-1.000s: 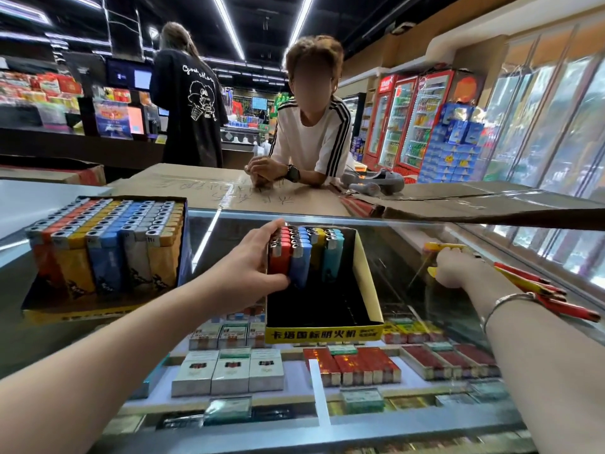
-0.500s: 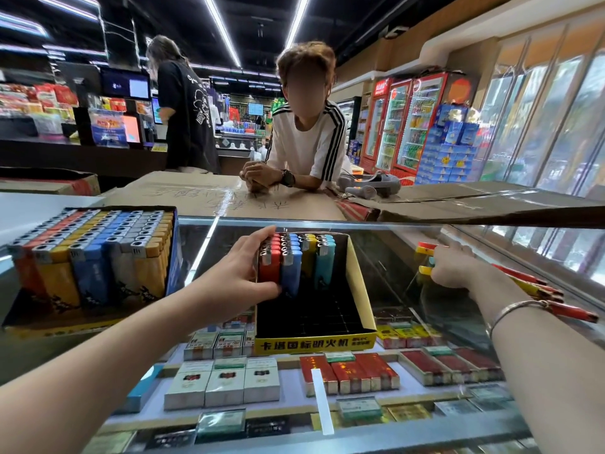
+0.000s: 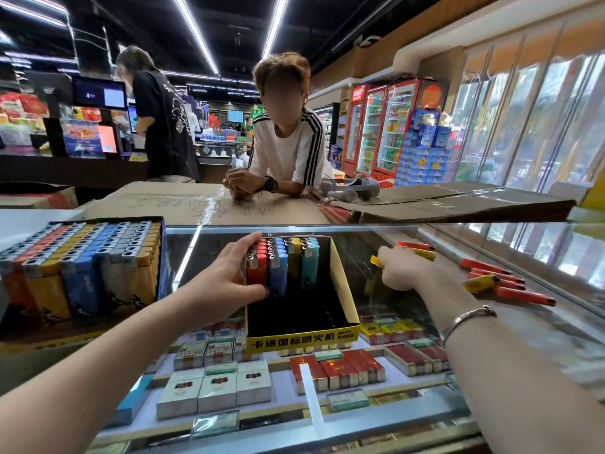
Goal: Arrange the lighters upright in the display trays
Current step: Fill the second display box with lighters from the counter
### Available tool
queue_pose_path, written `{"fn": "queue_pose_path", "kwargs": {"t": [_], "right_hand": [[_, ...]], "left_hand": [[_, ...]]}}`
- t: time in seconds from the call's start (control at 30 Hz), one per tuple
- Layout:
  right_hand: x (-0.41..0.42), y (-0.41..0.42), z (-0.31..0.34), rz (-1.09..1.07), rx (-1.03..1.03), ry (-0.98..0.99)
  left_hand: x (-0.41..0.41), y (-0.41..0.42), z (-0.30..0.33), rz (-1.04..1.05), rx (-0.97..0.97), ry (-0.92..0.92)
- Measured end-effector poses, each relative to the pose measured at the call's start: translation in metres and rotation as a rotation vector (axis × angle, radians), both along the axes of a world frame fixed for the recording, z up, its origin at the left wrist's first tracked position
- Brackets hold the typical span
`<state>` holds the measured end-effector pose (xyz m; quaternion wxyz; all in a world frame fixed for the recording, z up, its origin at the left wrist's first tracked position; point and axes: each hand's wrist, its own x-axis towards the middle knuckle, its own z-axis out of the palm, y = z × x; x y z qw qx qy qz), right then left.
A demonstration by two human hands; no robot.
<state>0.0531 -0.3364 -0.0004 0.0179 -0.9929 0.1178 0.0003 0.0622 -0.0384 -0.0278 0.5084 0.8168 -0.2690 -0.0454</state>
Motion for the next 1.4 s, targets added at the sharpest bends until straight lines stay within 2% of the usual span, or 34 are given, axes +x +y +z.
{"fn": "queue_pose_path", "kwargs": {"t": [0.2, 0.43, 0.53, 0.63, 0.73, 0.93, 1.03, 1.17, 1.3, 1.4], "right_hand": [[-0.008, 0.029, 0.018, 0.172, 0.114, 0.069], [-0.008, 0.044, 0.038, 0.180, 0.015, 0.266], [-0.001, 0.044, 0.037, 0.191, 0.173, 0.308], [0.004, 0.043, 0.025, 0.213, 0.404, 0.238], [0.004, 0.038, 0.019, 0.217, 0.539, 0.151], [-0.005, 0.037, 0.035, 0.179, 0.936, -0.242], [-0.012, 0.051, 0.040, 0.204, 1.155, -0.356], [-0.022, 0.073, 0.043, 0.294, 1.500, -0.326], [-0.028, 0.092, 0.043, 0.327, 1.679, -0.271], [-0.029, 0.103, 0.040, 0.326, 1.739, -0.235]], "left_hand": [[-0.001, 0.001, 0.001, 0.006, 0.007, -0.018], [-0.003, 0.004, 0.007, 0.013, 0.084, -0.026], [-0.005, 0.008, 0.011, 0.018, 0.129, -0.036], [-0.006, 0.010, 0.014, 0.007, 0.147, -0.016], [-0.008, 0.012, 0.018, 0.011, 0.171, -0.014], [-0.007, 0.017, 0.024, 0.046, 0.230, -0.013], [-0.007, 0.020, 0.026, 0.057, 0.274, -0.018], [-0.012, 0.022, 0.028, 0.121, 0.446, -0.223], [-0.029, 0.012, 0.042, 0.131, 0.223, -0.534], [-0.037, 0.005, 0.043, 0.156, 0.170, -0.735]]}}
